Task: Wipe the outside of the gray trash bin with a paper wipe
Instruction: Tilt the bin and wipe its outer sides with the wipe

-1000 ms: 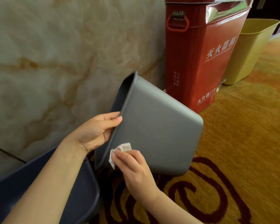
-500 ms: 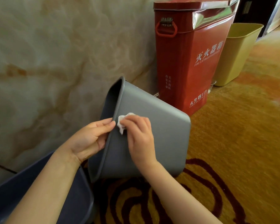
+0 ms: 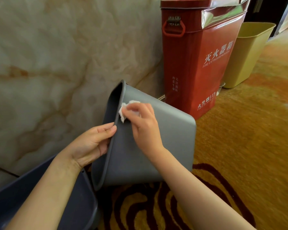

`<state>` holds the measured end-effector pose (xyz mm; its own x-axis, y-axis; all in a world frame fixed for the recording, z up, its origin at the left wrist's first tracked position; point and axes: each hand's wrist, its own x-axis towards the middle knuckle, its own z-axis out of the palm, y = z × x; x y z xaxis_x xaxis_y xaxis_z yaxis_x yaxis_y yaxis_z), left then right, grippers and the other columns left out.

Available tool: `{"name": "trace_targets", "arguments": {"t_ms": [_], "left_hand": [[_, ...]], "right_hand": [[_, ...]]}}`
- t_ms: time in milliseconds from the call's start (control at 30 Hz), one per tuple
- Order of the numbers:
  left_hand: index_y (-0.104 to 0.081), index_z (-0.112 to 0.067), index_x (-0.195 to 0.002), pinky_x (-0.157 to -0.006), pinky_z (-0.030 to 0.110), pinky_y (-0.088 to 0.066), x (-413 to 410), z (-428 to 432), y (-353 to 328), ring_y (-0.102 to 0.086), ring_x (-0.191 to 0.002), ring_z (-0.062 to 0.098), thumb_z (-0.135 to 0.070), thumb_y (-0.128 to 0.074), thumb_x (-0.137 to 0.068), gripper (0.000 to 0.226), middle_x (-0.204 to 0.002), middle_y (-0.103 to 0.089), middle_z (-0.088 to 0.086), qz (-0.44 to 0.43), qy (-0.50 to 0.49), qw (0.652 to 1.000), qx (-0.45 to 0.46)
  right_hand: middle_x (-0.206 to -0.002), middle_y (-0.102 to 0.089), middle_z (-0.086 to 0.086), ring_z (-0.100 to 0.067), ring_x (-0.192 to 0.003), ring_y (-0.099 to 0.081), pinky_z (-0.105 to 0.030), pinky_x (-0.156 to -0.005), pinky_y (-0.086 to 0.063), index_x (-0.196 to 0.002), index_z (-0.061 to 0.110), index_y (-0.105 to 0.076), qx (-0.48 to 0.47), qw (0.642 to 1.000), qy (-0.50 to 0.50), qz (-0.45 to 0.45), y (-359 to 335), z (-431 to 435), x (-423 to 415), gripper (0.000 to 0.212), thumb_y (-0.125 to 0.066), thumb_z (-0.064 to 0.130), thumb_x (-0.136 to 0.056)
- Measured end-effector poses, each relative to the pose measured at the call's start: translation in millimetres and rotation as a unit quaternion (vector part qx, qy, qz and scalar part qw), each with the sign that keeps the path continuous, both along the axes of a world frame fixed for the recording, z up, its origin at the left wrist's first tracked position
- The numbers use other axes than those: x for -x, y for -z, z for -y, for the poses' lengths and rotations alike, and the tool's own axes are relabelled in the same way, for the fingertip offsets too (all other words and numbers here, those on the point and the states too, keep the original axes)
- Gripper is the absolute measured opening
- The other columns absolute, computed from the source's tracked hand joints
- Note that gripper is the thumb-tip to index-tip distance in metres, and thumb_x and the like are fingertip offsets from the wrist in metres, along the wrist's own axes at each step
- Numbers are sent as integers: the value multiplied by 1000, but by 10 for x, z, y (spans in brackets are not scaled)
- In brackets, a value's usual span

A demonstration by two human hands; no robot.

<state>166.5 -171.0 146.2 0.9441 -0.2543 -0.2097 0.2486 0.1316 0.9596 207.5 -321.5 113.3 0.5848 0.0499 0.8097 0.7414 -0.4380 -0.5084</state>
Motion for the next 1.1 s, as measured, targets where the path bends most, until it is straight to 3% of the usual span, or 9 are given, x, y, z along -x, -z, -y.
{"name": "trace_targets", "arguments": {"t_ms": [300,367,500,567,700,767,900,1000,1100], "left_hand": [[-71,-5,-92,-67,27,-57,-25,-70,-3,-70,-78,17,-21,-52,-81,28,-86,-73,12,-3,-21,1000,-8],[-70,-11,-102,-68,27,-56,-38,-70,-32,-70,-82,16,-26,-49,-84,31,-93,-74,10,-5,-1,1000,11],[-53,-21,-128,-84,28,-52,-104,-38,-143,-60,-113,16,-46,-47,-86,49,-125,-64,4,4,52,998,-20],[-60,-17,-119,-80,26,-53,-166,4,-228,-63,-108,15,-46,-51,-84,47,-116,-69,4,21,22,998,-47],[-66,-12,-101,-55,19,-53,-261,122,-381,-70,-68,6,-45,-48,-85,40,-72,-74,-6,34,-63,992,-108],[-62,-18,-109,-62,24,-56,-314,153,-377,-70,-73,7,-44,-45,-91,37,-79,-74,-8,38,-107,981,-154],[-54,-28,-121,-96,32,-45,-390,188,-383,-59,-106,8,-42,-38,-95,34,-118,-63,-8,59,-158,955,-243],[-54,-22,-122,-99,36,-44,-410,198,-413,-59,-107,13,-35,-37,-97,33,-117,-63,-3,53,-174,952,-245],[-53,-9,-124,-83,28,-53,-419,193,-444,-65,-97,11,-25,-37,-98,35,-112,-66,4,42,-164,967,-191]], "right_hand": [[-105,-67,-16,-24,-90,-48,-37,-76,-47,-107,1,-67,114,989,-85,51,503,-78,444,24,-48,-1,-92],[-109,-65,-13,-24,-92,-50,-36,-78,-47,-107,2,-66,131,984,-99,64,539,-79,510,25,-44,2,-96],[-114,-63,-11,-25,-94,-53,-33,-83,-43,-110,5,-64,183,968,-155,77,632,-45,640,26,-41,8,-99],[-112,-66,-10,-24,-92,-54,-32,-83,-42,-110,6,-64,212,959,-168,87,705,-9,695,23,-45,7,-97],[-111,-67,-6,-22,-94,-57,-30,-88,-44,-107,10,-66,240,953,-164,90,838,143,726,21,-47,9,-97],[-111,-66,-7,-22,-94,-57,-30,-86,-44,-107,11,-66,236,957,-155,73,896,292,692,22,-46,10,-98],[-112,-61,-3,-20,-91,-54,-28,-82,-44,-100,12,-65,187,980,-57,-27,1076,702,599,26,-40,11,-97],[-106,-59,-7,-18,-95,-51,-19,-86,-38,-99,7,-64,84,983,96,-129,1282,1004,548,18,-47,8,-93],[-100,-59,-8,-27,-97,-57,-20,-84,-41,-101,4,-63,-51,941,217,-256,1357,1085,553,23,-58,-9,-84]]}}
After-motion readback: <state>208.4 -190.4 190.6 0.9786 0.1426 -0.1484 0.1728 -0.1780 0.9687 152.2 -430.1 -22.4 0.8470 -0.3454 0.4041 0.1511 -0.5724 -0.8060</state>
